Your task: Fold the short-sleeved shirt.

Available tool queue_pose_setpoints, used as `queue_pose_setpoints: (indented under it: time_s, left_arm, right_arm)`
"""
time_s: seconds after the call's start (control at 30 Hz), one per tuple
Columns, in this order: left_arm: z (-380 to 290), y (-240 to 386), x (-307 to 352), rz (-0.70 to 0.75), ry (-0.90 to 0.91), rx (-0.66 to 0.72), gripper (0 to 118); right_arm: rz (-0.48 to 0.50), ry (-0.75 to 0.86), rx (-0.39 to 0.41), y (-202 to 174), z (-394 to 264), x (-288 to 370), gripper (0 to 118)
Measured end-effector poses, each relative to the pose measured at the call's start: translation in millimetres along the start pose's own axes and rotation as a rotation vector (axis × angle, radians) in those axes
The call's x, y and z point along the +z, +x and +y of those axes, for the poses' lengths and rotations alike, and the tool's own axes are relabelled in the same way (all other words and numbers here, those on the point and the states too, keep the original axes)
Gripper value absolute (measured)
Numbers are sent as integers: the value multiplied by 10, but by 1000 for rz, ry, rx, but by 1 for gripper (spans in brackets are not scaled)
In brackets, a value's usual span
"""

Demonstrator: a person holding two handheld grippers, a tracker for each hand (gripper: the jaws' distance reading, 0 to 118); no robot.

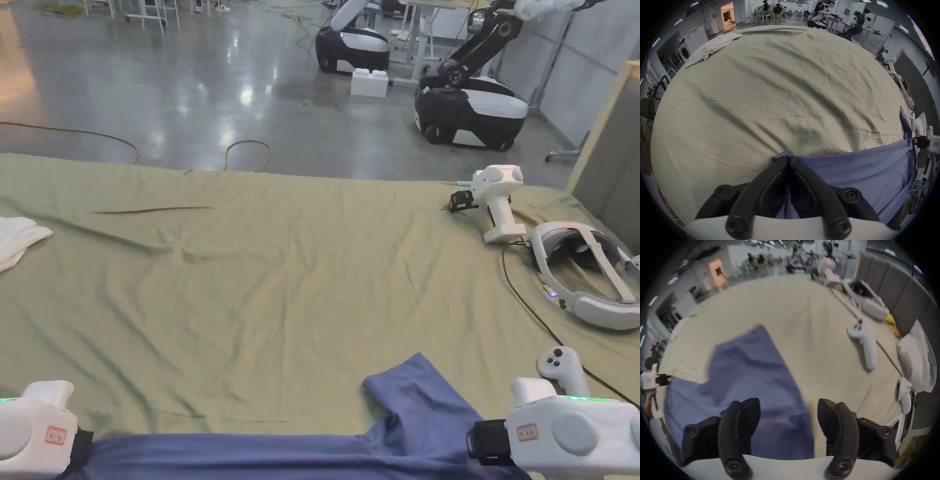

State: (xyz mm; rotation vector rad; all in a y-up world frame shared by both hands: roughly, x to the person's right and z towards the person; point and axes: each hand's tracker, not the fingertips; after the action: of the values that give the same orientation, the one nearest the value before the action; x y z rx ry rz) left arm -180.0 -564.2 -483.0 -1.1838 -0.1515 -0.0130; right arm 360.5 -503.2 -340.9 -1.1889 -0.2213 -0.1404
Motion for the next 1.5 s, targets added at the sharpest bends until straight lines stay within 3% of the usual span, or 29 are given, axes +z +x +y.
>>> queue_pose_setpoints:
  time_s: [0.03, 0.07, 0.1, 0.13, 0.17, 0.2, 0.3, 0.4, 0.57, 0.63, 0.73, 0.93, 1.0, 1.03, 1.07, 1.1, 1.13, 1.3, 1.37, 1.5]
  left_arm:
    - [-15, 10, 20, -1, 5, 0, 5]
    - [-33, 31, 41, 1, 10, -1, 5]
    - [-45, 50, 40, 5, 14, -6, 5]
    - [-58, 77, 43, 15, 18, -23, 5]
    - [-71, 102, 44, 27, 23, -41, 5]
    - [-51, 120, 56, 39, 27, -60, 5]
    - [-52, 74, 235, -7, 29, -85, 5]
    - [-208, -66, 759, -122, 151, -47, 5]
    - [-1003, -315, 1642, -205, 224, -40, 5]
    - [-1434, -441, 1741, -213, 221, -43, 5]
    - [-2012, -517, 1786, -210, 197, -16, 5]
    - [-2569, -519, 1630, -209, 128, 11, 5]
    - [-2605, -502, 1575, -211, 129, 23, 10]
    - [-2624, -503, 1545, -200, 126, 45, 23]
    - [-2629, -493, 1534, -174, 125, 68, 55]
    - [-2634, -497, 1535, -172, 132, 72, 78]
    - [-2623, -559, 1524, -177, 138, 74, 89]
    - [-2483, -419, 2173, -86, 378, 10, 91]
    - [-2436, -217, 2676, -36, 596, -65, 91]
    - [-2516, 190, 3576, -88, 1010, -150, 91]
  right_arm:
    - [-48, -30, 9, -35, 22, -118, 59]
    - [-40, -42, 38, -100, 7, -176, 56]
    - [-26, 45, 57, 132, -33, -421, 50]
    - [-25, 33, 34, 98, -58, -385, 37]
    - [-17, 44, 37, 74, -71, -344, 12]
    - [-19, 62, 51, 58, -82, -310, 3]
    - [20, 47, 33, 258, -6, -332, 3]
    - [83, 165, 14, 266, -118, -27, 3]
    - [109, 277, 60, 231, -861, 835, 3]
    - [112, 284, 71, 249, -1252, 1092, 3]
    - [141, 282, 18, 328, -1854, 1324, 3]
    - [140, 223, -37, 390, -2652, 1339, 3]
    - [140, 219, -57, 371, -2753, 1263, 4]
    - [135, 223, -58, 376, -2771, 1221, 13]
    - [108, 229, -55, 359, -2803, 1186, 44]
    - [81, 223, -49, 341, -2830, 1159, 70]
    - [81, 218, -44, 321, -2848, 1149, 77]
    - [85, 350, -2, 339, -2798, 1428, 75]
    - [109, 475, 4, 255, -2710, 1733, 75]
    - [245, 743, -44, -59, -2581, 2457, 75]
